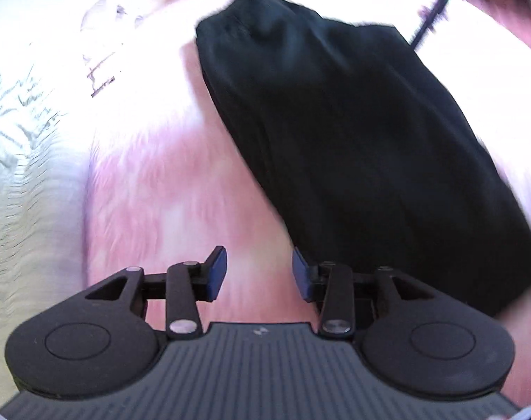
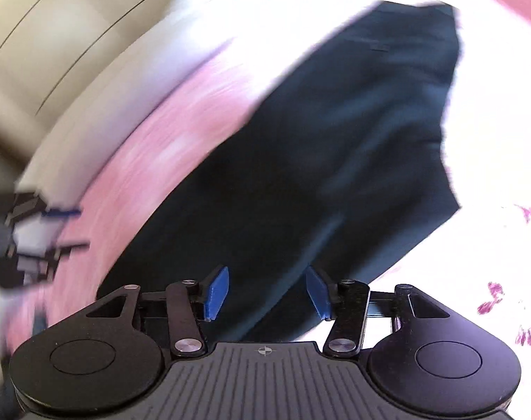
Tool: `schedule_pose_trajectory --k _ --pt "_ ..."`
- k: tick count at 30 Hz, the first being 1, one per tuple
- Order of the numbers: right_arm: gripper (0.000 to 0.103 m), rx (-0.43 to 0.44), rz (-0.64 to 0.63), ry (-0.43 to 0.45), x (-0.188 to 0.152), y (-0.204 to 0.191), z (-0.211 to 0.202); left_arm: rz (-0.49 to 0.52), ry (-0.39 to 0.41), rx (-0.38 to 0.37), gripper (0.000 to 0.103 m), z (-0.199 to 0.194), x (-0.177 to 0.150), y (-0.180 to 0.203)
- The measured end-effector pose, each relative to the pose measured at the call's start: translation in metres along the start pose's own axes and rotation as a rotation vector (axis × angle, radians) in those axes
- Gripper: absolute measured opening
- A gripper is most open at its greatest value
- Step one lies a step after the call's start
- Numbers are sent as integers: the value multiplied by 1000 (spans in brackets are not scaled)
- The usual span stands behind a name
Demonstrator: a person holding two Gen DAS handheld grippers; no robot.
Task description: Fold clothes
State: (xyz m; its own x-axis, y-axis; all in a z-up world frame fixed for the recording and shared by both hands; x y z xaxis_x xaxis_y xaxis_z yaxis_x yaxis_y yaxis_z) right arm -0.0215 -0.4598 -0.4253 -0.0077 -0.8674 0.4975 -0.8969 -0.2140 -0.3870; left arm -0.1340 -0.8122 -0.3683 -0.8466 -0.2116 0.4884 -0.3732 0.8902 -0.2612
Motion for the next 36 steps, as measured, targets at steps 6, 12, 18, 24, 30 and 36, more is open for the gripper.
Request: schedule_pose_trajectory --k 6,12,18,24,30,36 --pt "54 79 174 2 10 31 43 -199 -26 -183 36 93 58 1" --pt "7 136 218 -10 8 29 51 -306 -87 -257 5 102 53 -7" --pt "7 123 97 90 60 34 28 -403 -5 -241 6 104 83 -40" --pt "10 48 52 -33 59 64 75 -460 -94 -206 27 147 71 -40" --pt "38 -107 -69 10 50 58 39 -456 -51 -101 28 100 41 -63" --pt "51 -47 -494 -16 -12 -56 0 -166 -19 77 41 12 -22 -44"
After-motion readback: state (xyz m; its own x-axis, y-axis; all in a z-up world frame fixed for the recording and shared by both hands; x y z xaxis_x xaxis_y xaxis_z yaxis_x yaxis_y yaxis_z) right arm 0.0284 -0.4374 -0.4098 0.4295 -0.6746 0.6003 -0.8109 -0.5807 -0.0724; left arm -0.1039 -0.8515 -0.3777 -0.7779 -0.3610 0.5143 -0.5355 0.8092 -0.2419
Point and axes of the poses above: each gripper's, at about its wrist camera, not at the fingertips, and z roughly the way its jaws point, y to its right, x to its top, the point moved 9 cm from there along z, roughly the way its jaws point, and after that the axes turned 10 degrees about -z, right-handed, at the moved point
